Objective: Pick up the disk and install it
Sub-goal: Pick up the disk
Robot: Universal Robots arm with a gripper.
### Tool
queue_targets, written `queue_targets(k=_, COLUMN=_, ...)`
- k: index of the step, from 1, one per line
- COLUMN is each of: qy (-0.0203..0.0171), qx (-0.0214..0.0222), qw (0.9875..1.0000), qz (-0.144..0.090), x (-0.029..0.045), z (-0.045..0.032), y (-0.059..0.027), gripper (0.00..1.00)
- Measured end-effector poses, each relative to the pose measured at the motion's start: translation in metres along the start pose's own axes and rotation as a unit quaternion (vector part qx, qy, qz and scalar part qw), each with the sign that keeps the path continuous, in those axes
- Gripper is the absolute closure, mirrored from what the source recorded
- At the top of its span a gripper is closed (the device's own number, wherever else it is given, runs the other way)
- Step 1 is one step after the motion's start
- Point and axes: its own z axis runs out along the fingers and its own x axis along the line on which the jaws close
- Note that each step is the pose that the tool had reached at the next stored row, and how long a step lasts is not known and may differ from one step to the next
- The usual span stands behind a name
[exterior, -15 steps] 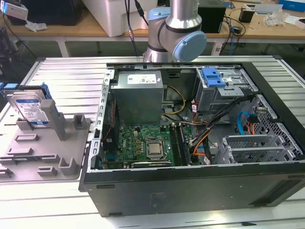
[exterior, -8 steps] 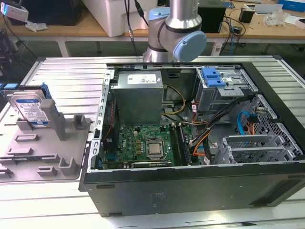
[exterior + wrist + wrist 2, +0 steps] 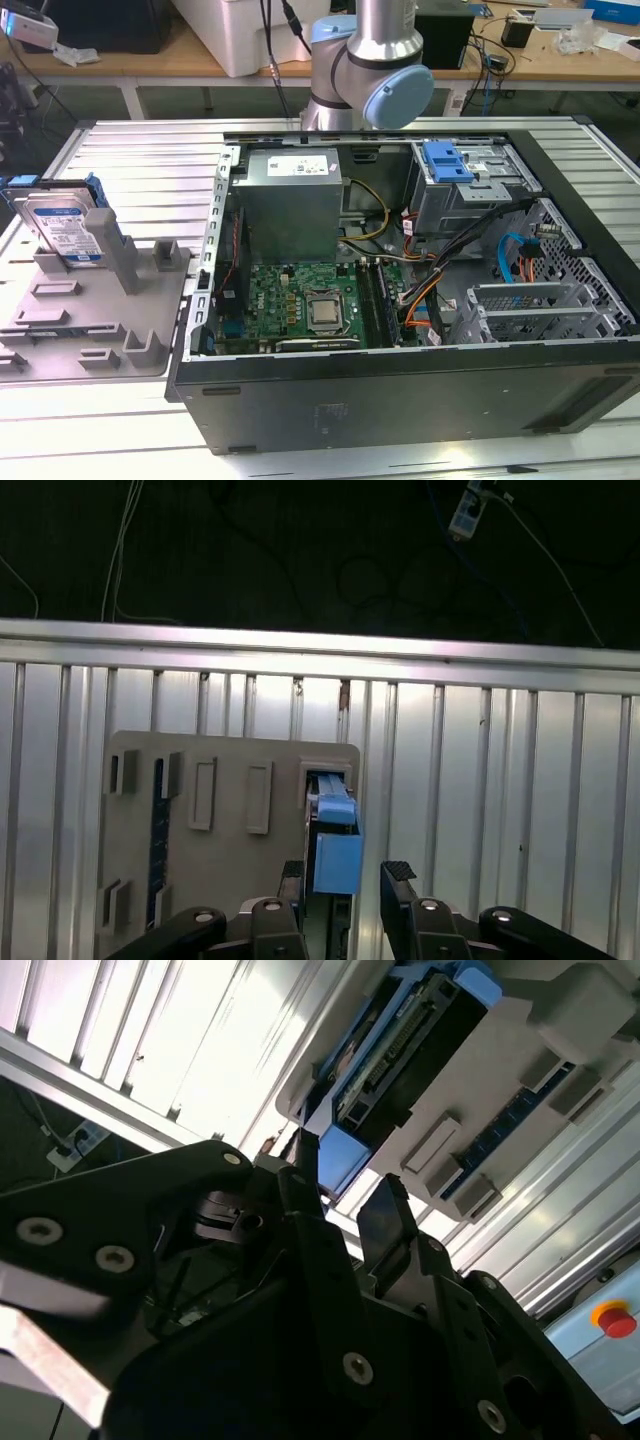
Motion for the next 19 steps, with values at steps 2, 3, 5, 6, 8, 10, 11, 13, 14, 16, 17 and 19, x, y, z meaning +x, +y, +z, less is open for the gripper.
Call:
queue_targets(k=2, qy=-0.0001, qx=-0.0003, qw=1.0, qz=0.006, x=0.0006, z=0.0001, y=-0.0001, gripper=0.56)
queue_targets(k=3, qy=-0.0001, qx=-0.0004, qw=1.0, qz=0.008, x=0.0007, z=0.0001, y=-0.0002, gripper=0.56)
queue_targets(k=5, qy=-0.0002, qx=-0.0005, qw=0.9999, qz=0.011, x=0.0009, z=0.0003, y=-0.0009, gripper=0.56)
queue_targets(k=6, qy=-0.0002, qx=-0.0005, qw=0.9999, qz=0.012, x=0.0009, z=0.0003, y=-0.0013, gripper=0.56)
queue_targets(k=8, qy=-0.0003, qx=-0.0006, qw=0.9999, qz=0.013, x=0.001, z=0.0004, y=-0.0024, gripper=0.56)
queue_targets(k=10, qy=-0.0002, qx=-0.0006, qw=0.9999, qz=0.014, x=0.001, z=0.0006, y=-0.003, gripper=0.56)
queue_targets(k=11, qy=-0.0003, qx=-0.0006, qw=0.9999, qz=0.014, x=0.0011, z=0.0007, y=-0.003, gripper=0.56)
queue_targets(k=13, qy=-0.0003, qx=-0.0005, qw=0.9999, qz=0.014, x=0.0017, z=0.001, y=-0.003, gripper=0.56)
queue_targets(k=14, qy=-0.0006, qx=-0.0006, qw=0.9999, qz=0.014, x=0.0022, z=0.001, y=-0.003, gripper=0.56)
queue_targets(k=16, qy=-0.001, qx=-0.0006, qw=0.9999, qz=0.014, x=0.0029, z=0.0012, y=-0.0029, gripper=0.56)
queue_targets(k=17, qy=-0.001, qx=-0.0006, qw=0.9999, qz=0.014, x=0.0033, z=0.0013, y=-0.0029, gripper=0.56)
queue_targets(k=19, qy=-0.0011, qx=-0.0005, qw=0.9999, qz=0.014, x=0.0045, z=0.0017, y=-0.0029, gripper=0.56)
